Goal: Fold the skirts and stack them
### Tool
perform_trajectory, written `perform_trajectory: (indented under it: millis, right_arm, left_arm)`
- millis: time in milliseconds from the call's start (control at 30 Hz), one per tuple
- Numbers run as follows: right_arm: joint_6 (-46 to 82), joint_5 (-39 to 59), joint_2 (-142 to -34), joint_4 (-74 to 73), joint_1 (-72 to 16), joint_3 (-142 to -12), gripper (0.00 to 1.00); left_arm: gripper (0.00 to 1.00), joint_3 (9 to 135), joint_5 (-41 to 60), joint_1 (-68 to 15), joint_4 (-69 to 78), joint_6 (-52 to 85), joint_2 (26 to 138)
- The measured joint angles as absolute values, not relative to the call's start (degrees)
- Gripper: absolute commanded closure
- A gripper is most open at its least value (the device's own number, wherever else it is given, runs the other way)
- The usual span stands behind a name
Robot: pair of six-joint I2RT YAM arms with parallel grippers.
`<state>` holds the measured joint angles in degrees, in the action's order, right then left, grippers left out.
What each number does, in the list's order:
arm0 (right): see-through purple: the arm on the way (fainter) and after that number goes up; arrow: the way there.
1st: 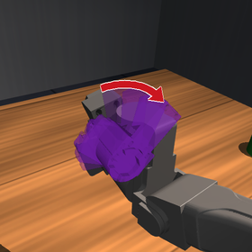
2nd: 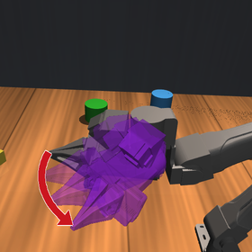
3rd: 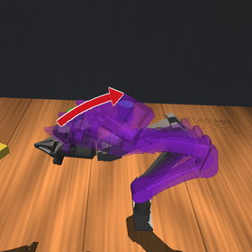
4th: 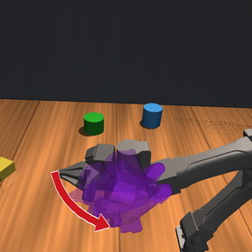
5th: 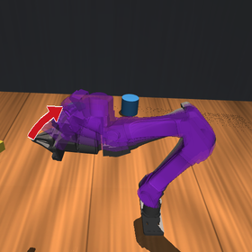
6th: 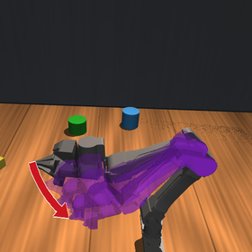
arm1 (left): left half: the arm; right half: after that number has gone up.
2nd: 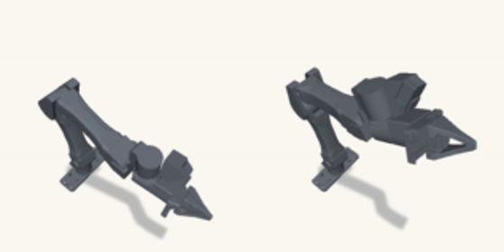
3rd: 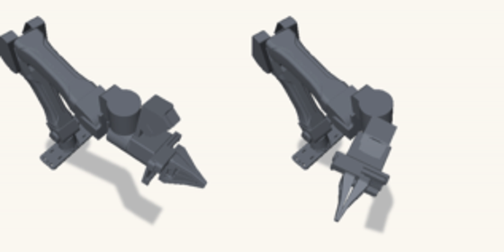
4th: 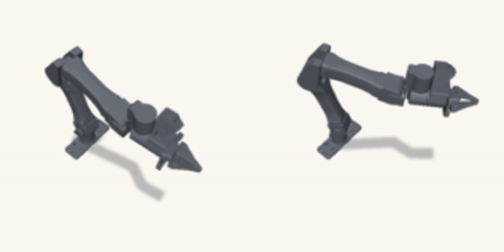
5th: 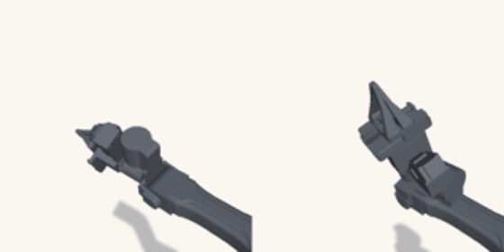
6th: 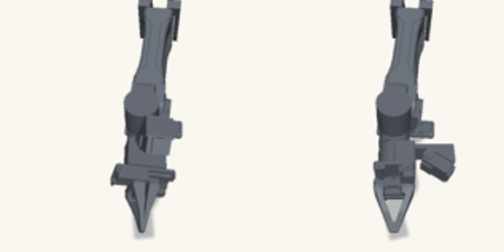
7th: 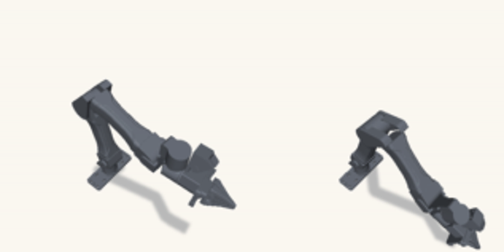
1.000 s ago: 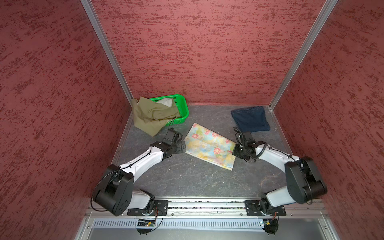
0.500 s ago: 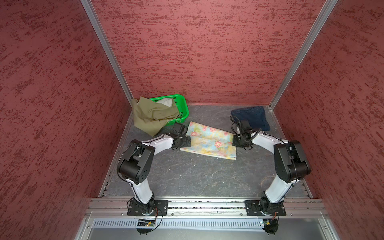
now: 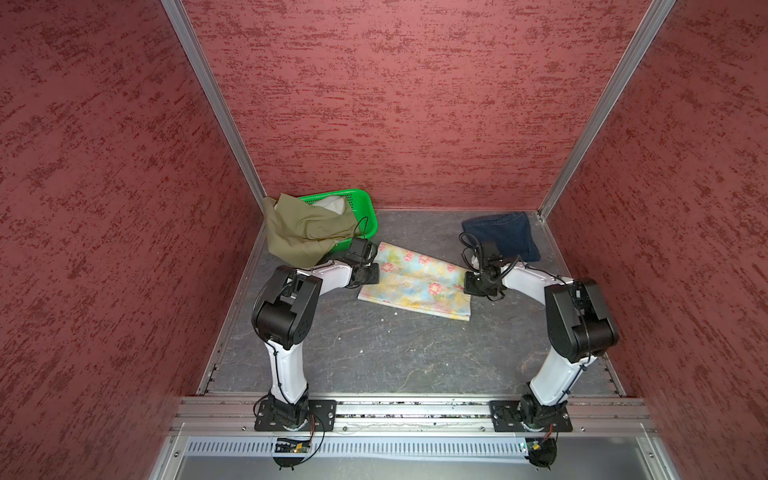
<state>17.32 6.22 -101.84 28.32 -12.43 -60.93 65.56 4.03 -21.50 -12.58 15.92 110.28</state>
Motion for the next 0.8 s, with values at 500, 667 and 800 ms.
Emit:
perform_trajectory:
  millis: [500,667,800]
  right_arm:
    - [19.8,10.5,-95.3,27.2,-12.4,-52.5,0.86]
    - [22.0,12.4,-92.3,26.8,-12.4,-49.6,0.42]
    - [23.7,12.2,-86.3,27.0,-12.5,-47.5,0.34]
  left_arm:
    - [1.00,49.4,6.2,-24.2,-13.1,19.4,97.0]
    - [1.00,42.6,5.4,-26.5,-14.4,23.9,90.3]
    - [1.00,39.6,4.1,-26.8,-14.6,27.7,87.3]
